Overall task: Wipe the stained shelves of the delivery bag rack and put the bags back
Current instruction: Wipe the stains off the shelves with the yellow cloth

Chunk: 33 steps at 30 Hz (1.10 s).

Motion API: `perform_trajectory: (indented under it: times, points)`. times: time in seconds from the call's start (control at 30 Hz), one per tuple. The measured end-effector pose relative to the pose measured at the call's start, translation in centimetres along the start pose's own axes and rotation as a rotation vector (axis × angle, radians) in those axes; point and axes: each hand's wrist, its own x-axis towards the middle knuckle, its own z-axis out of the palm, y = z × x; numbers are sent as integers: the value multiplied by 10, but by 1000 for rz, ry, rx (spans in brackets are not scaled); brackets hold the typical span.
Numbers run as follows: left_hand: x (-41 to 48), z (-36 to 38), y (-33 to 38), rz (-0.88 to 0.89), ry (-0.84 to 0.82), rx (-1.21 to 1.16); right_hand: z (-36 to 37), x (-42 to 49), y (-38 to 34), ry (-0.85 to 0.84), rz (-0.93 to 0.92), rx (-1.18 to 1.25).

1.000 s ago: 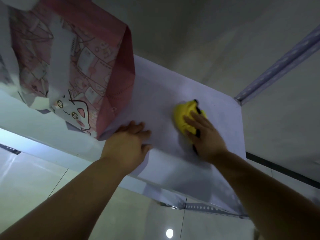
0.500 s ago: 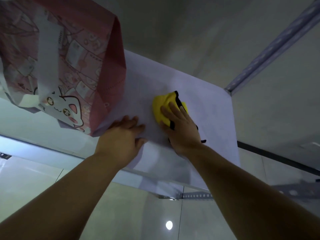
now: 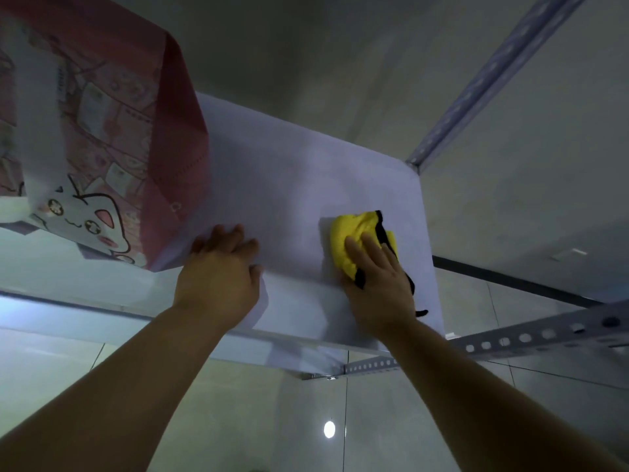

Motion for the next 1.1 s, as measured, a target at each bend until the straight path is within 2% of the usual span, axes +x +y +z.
perform_trajectory:
  times: [0.07, 0.17, 0.33, 0.53, 0.7, 0.83, 1.1]
  points:
    - [0, 2, -1, 0, -18, 17, -8, -4, 13, -61, 6, 37]
    - [-4, 2, -3, 3, -73, 47, -16, 1, 16, -161, 212, 50]
    - [-32, -4, -1, 10, -140, 6, -6, -11, -16, -156, 316, -74]
    - [-84, -31, -4, 51, -281, -144, -13, -61, -47, -114, 111, -148]
    - [-132, -78, -15, -77, -359, -206, -42, -79, -78, -285, 92, -40]
    - [-161, -125, -36, -118, -331, -185, -63, -93, -128, -315, 46, 95]
    - [-214, -218, -90, -261, -178, -159, -90, -116, -263, -331, -183, 341]
